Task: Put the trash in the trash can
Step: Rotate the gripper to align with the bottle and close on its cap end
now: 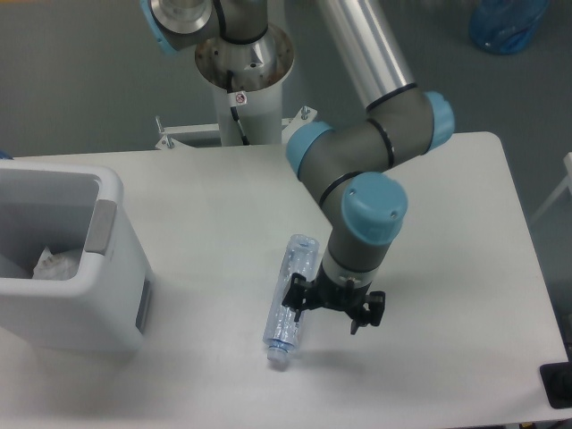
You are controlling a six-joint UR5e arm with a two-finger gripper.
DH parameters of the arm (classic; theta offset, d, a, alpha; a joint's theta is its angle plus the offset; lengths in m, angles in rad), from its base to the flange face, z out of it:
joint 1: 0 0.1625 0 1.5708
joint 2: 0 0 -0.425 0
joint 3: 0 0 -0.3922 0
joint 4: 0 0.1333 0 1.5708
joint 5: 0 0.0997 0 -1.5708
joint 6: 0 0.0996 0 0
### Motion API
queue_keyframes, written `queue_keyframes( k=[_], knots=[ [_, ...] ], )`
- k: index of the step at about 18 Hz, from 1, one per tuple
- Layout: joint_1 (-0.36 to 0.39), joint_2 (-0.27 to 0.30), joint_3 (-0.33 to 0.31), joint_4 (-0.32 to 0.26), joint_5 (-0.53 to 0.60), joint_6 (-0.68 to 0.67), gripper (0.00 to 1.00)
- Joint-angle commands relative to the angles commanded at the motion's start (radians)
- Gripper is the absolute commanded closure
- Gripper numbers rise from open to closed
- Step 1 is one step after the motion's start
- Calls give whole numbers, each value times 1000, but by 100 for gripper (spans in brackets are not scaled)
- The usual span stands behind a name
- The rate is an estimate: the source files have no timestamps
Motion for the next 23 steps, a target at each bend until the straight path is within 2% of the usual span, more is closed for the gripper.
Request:
queue_keyframes(
  k=[9, 12, 16, 23],
  knots=[
    [-17, -18, 12, 2, 8, -2, 0],
    [-50, -43, 12, 2, 15, -5, 0],
    [-103, -83, -2, -2, 101, -11, 0],
    [-103, -107, -14, 0, 104, -38, 0]
  ],
)
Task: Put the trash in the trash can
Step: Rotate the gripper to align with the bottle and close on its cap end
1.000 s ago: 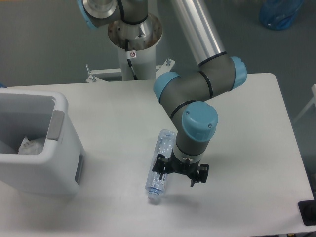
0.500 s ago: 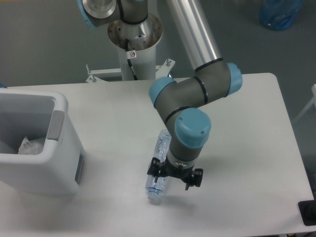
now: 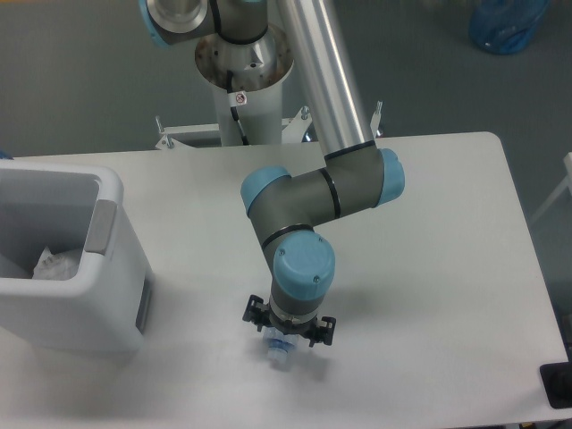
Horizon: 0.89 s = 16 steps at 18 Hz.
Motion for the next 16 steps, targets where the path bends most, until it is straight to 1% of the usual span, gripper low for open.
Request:
queue_keyframes(
  k=[2, 3, 5, 6, 9, 11, 12, 16],
  knots=[
    [-2, -14, 2, -2, 24, -18, 0],
    [-5, -14, 2, -3, 32, -23, 3],
    [-11, -8, 2, -11, 28, -31, 14],
    [-11, -6, 2, -21, 26, -32, 18],
    [-11, 9, 3, -44, 26, -32, 38],
    [-8, 23, 5, -49, 23, -31, 46],
    [-6, 32, 5, -49, 23, -31, 48],
    [6, 52, 23, -48, -1, -29, 48]
  ],
)
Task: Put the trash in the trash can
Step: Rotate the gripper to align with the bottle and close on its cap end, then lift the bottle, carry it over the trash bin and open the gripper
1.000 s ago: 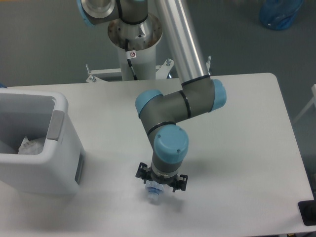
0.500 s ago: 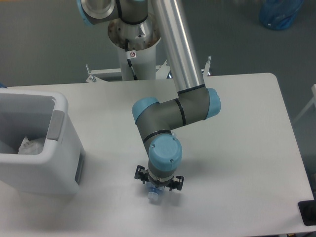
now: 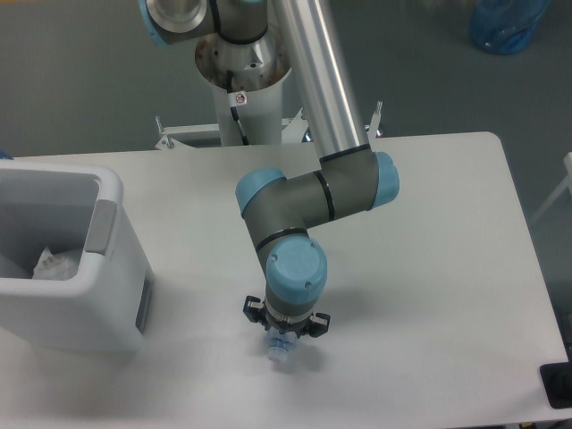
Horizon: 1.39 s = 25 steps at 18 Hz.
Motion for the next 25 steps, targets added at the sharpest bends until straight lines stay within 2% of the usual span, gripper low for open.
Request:
queue_keyframes(
  k=[12, 17, 20, 23, 25],
  knots=[
    [117, 124, 91, 8, -288, 0, 48],
    [178, 221, 97, 11, -527, -3, 48],
    [180, 256, 115, 12, -642, -63, 48],
    [163, 261, 199, 15, -748, -185, 48],
    [118, 261, 232, 41, -781, -238, 48]
  ],
)
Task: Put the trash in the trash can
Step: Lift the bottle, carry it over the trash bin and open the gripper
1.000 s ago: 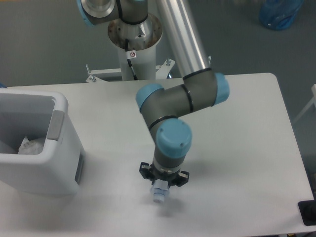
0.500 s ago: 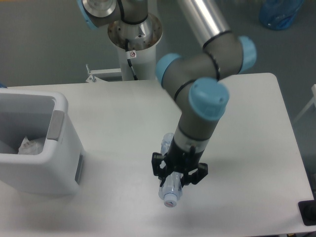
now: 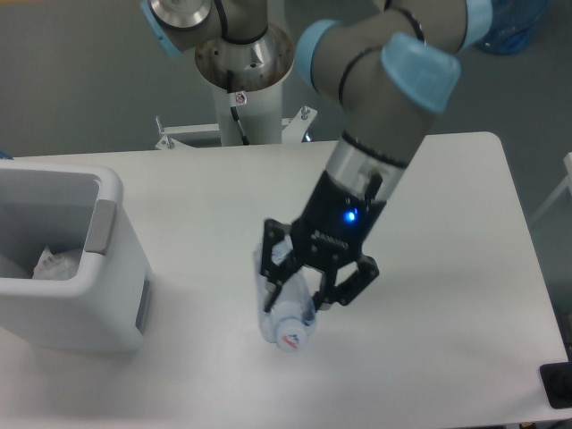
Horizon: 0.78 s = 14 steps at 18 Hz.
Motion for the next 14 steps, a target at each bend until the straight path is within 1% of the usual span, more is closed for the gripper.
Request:
queue_keyframes(
  k=[3, 6, 7, 10, 13, 14],
  knots=[
    [-78, 20, 0, 67, -3, -39, 48],
    [-176, 37, -3, 97, -5, -71, 48],
    [-195, 47, -8, 109, -5, -81, 48],
    [-246, 67, -21, 121, -5, -94, 48],
    [-278, 78, -57, 129, -2, -91, 48],
    [-302, 78, -95, 149, -2, -76, 39]
  ],
)
